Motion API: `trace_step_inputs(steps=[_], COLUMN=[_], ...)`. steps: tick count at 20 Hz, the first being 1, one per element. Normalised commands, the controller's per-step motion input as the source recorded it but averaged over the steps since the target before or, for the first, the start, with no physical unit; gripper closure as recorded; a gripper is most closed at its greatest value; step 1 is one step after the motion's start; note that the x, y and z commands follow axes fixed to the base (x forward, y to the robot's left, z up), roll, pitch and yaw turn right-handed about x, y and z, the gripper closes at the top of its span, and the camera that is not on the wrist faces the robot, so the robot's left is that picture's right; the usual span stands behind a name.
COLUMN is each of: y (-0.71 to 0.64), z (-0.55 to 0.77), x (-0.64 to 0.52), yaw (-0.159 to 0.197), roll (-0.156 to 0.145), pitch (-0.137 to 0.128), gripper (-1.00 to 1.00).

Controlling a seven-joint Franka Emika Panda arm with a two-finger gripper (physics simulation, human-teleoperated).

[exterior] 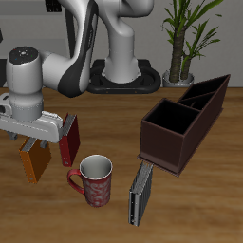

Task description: Place the orange book into the left desk caddy's left compartment and place the striped book into the left desk caddy's right compartment and place the red book into the left desk caddy's right compartment

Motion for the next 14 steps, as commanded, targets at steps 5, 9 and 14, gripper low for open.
trace_step_inputs(steps=[5,9,14], y=[-0.04,0.0,0.04], z=[-0.3,-0.3,-0.17], x=[0.02,0.05,-0.01], yaw=[-0.018,-0.014,-0.018], roll=[-0.003,-0.017,0.008], pitch=[0.024,0.041,0.029], gripper=[-1.0,-1.0,1.0])
